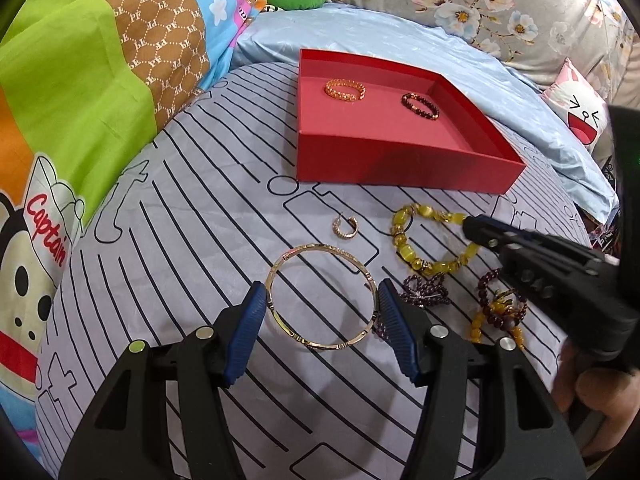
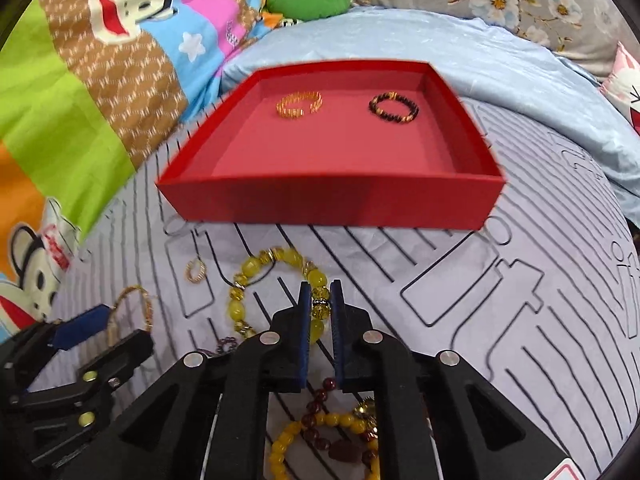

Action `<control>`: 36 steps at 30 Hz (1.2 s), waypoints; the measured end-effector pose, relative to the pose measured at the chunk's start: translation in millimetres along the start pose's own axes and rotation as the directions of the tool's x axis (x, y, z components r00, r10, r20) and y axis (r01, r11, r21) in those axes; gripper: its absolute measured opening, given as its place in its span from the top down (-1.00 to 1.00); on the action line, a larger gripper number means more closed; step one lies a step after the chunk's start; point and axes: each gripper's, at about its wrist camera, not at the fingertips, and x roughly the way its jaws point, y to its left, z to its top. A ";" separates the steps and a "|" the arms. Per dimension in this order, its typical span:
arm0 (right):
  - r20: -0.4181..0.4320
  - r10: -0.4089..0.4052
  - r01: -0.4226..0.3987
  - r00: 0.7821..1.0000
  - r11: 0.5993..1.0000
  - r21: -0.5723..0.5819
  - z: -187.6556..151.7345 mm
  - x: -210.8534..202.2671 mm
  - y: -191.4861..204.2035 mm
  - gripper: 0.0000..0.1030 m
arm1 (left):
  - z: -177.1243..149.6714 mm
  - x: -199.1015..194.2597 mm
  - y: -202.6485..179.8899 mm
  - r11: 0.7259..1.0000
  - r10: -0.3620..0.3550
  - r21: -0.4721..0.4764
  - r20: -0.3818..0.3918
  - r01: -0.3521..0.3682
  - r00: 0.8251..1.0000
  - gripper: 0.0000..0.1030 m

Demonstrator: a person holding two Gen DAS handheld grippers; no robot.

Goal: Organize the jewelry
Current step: 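Grasp the thin rose-gold bangle with the left tool while the right tool grasps the yellow bead bracelet, then carry both bracelets into the red tray and open both tools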

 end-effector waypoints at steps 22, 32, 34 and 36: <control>0.197 0.024 -0.037 0.980 0.998 0.059 95.2 -74.2 -38.9 0.83 | 102.1 -23.5 -32.9 0.994 -0.060 0.095 0.139 0.047 0.988 -0.07; 0.173 0.100 -0.114 0.980 0.991 0.076 151.5 -19.1 -34.4 0.83 | 169.8 29.4 -53.8 0.989 -0.111 0.113 0.133 0.096 0.985 -0.07; 0.144 0.095 -0.107 0.985 0.991 0.081 154.3 -0.1 -36.5 0.83 | 175.3 44.8 -56.0 0.990 -0.094 0.117 0.121 0.080 0.988 -0.07; 0.113 0.083 -0.092 0.990 0.993 0.078 154.9 18.7 -39.1 0.83 | 178.2 59.1 -58.0 0.990 -0.088 0.122 0.104 0.076 0.991 -0.07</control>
